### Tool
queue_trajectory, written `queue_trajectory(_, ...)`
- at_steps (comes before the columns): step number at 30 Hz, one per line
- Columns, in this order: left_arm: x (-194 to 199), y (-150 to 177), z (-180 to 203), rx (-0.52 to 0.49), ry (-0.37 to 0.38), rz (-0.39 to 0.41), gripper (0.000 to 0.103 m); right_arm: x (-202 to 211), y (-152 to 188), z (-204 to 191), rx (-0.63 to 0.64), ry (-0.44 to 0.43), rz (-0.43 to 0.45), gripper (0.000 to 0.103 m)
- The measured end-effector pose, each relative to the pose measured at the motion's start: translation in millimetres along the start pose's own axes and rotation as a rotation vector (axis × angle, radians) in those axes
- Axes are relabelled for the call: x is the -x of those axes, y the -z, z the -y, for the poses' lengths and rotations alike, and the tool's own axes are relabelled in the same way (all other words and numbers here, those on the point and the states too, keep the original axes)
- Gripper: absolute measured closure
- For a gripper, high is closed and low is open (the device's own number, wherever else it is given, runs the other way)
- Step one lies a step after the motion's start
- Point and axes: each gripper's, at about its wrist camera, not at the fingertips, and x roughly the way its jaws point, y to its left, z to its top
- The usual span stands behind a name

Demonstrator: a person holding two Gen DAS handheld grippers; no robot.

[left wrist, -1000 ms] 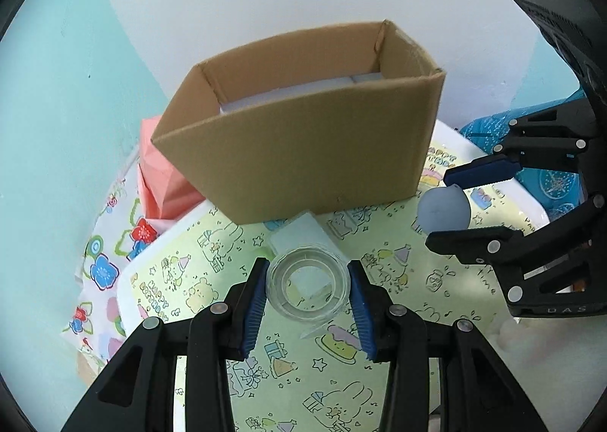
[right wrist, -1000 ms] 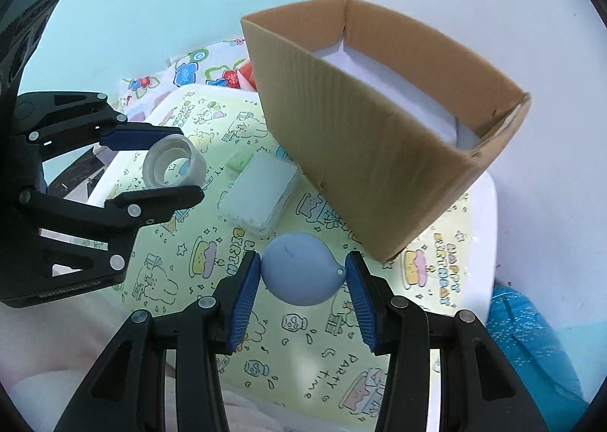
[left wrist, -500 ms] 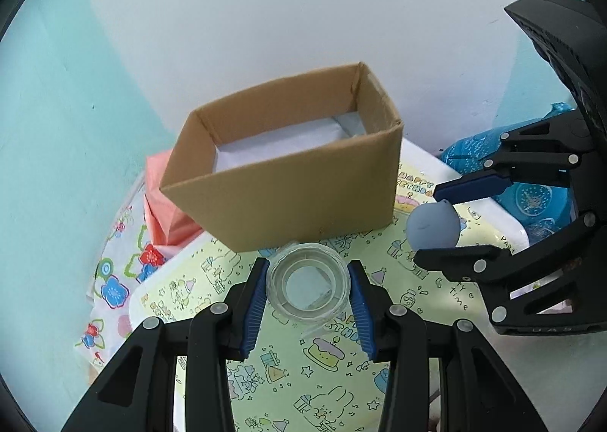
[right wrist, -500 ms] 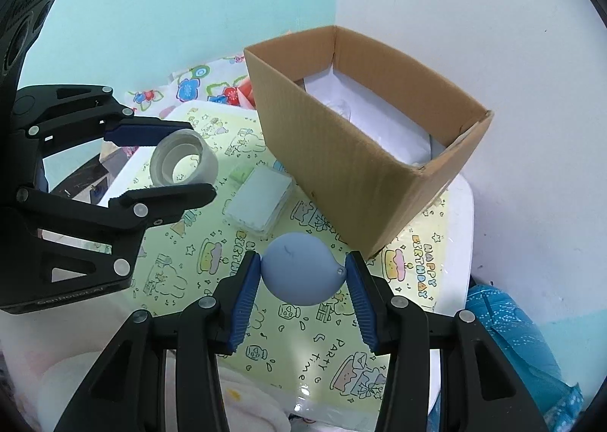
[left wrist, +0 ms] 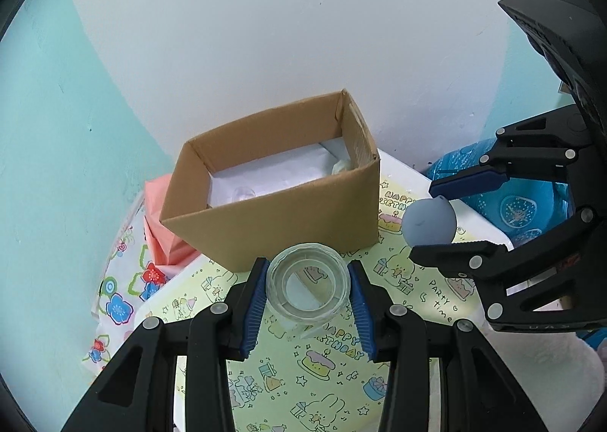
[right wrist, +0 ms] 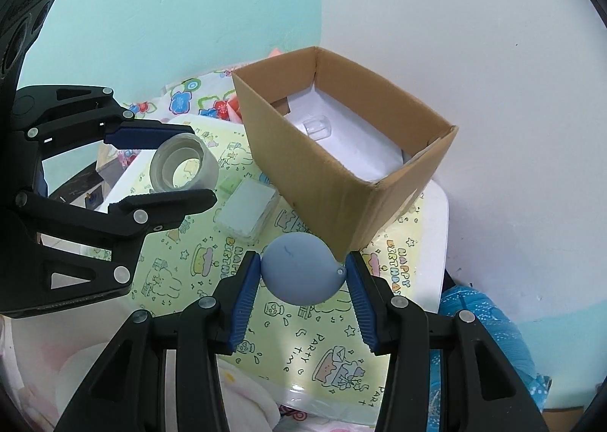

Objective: Organize objects

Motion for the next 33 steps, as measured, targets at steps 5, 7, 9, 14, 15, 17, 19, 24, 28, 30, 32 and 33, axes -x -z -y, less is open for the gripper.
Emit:
queue_trajectory(5,3.5,-7.6,-0.9,-0.006,-0.002,-0.001,0.061,6.7,-5.6,3.6,0.002,-0.001,0.024,0.053)
queue_trajectory(7,4.9,-10.4,-1.3,-0.008,-0.003,0.0,0.061,9.0,-8.2,5.6,-0.001,-0.002,0.033,0.053)
queue_trajectory(9,6.1,-15.0,-1.5,-0.013,-0.003,0.005,0.061,10.8,-11.1,8.0,-0.002,-0.002,0.042,0.053)
queue_trajectory(14,4.7,-24.9,-1.3,-0.02,0.005,0.011,0.06,12.3,-18.5,13.3,-0.002,0.003,0.052,0.053)
queue_trajectory(15,4.1,-26.3,-1.4,-0.021,0.007,0.012,0.06,12.1,-20.0,14.7,-0.002,0.004,0.055,0.053)
queue_trajectory(17,2.1,-29.7,-2.0,-0.022,0.013,0.014,0.06,11.0,-22.9,17.3,0.063,-0.026,0.11,0.053)
queue_trajectory(19,-0.2,-31.5,-2.9,-0.019,0.017,0.013,0.06,9.3,-26.5,20.1,0.08,-0.032,0.124,0.053)
queue_trajectory(24,-8.7,-40.1,-7.3,-0.014,0.024,0.01,0.06,6.7,-37.2,25.7,0.094,-0.026,0.14,0.053)
queue_trajectory(28,-15.9,-47.7,-12.8,-0.013,0.022,0.009,0.06,3.5,-49.1,30.1,0.102,-0.015,0.15,0.053)
queue_trajectory(30,-18.8,-50.4,-16.1,-0.016,0.026,0.011,0.06,0.9,-55.8,31.6,0.135,-0.028,0.179,0.053)
queue_trajectory(32,-22.6,-53.5,-19.9,-0.019,0.023,0.01,0.06,-1.6,-62.6,32.4,0.141,-0.025,0.182,0.053)
queue_trajectory(33,-24.5,-54.9,-21.5,-0.019,0.02,0.01,0.06,-3.3,-65.6,32.6,0.143,-0.022,0.183,0.053)
